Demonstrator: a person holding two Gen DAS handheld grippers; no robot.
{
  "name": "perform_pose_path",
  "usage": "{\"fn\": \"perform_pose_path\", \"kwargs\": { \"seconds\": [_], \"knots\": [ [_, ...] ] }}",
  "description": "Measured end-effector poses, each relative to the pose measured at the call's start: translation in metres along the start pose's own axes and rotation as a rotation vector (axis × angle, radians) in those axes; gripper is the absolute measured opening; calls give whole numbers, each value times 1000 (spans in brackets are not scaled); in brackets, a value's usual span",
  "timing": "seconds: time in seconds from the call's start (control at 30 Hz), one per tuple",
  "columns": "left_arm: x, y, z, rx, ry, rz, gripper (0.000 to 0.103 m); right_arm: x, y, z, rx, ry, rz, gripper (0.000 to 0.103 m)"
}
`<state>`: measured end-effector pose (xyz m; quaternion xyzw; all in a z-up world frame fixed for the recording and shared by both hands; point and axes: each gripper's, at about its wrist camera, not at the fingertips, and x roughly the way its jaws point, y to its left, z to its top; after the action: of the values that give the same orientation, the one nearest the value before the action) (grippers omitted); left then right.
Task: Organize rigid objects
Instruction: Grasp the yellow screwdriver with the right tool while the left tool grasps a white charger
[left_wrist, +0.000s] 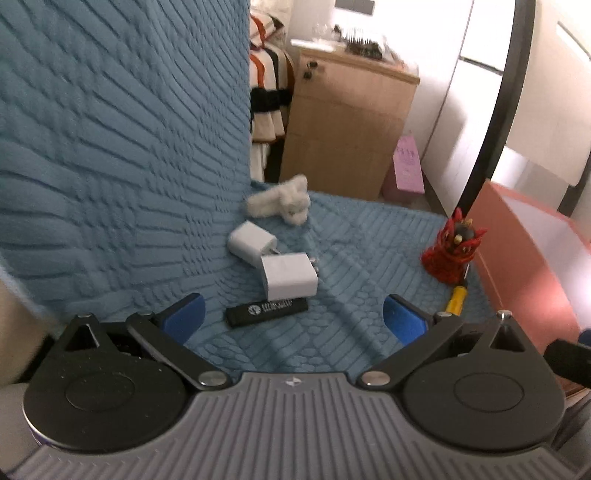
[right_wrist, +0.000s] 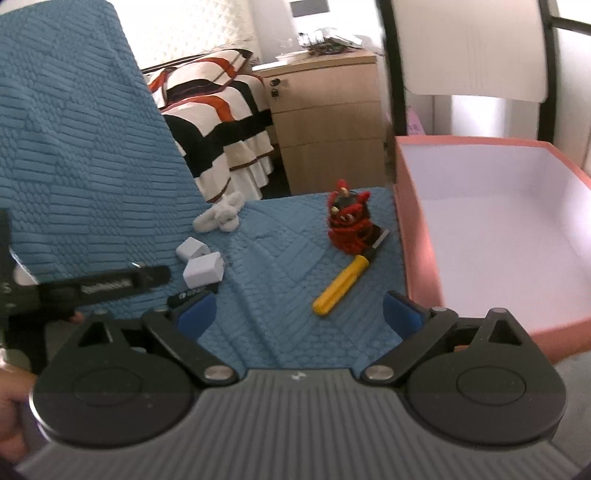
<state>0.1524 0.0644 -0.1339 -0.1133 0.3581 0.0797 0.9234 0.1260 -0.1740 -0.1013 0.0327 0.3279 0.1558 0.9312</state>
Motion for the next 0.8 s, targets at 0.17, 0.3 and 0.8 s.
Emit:
{"fn": "perform_pose_path", "kwargs": {
  "seconds": [0.17,0.3,0.8],
  "knots": [
    [26,6,2,-11,45,-10,103,26,16,-4,-43,-61,-39,75],
    [42,13,8,-47,64,-45,103,46,20,-6,-45,-47,-63,70],
    [108,7,22,9,116,-10,102,123,1,-9,-39,32,-148,47]
  ]
}}
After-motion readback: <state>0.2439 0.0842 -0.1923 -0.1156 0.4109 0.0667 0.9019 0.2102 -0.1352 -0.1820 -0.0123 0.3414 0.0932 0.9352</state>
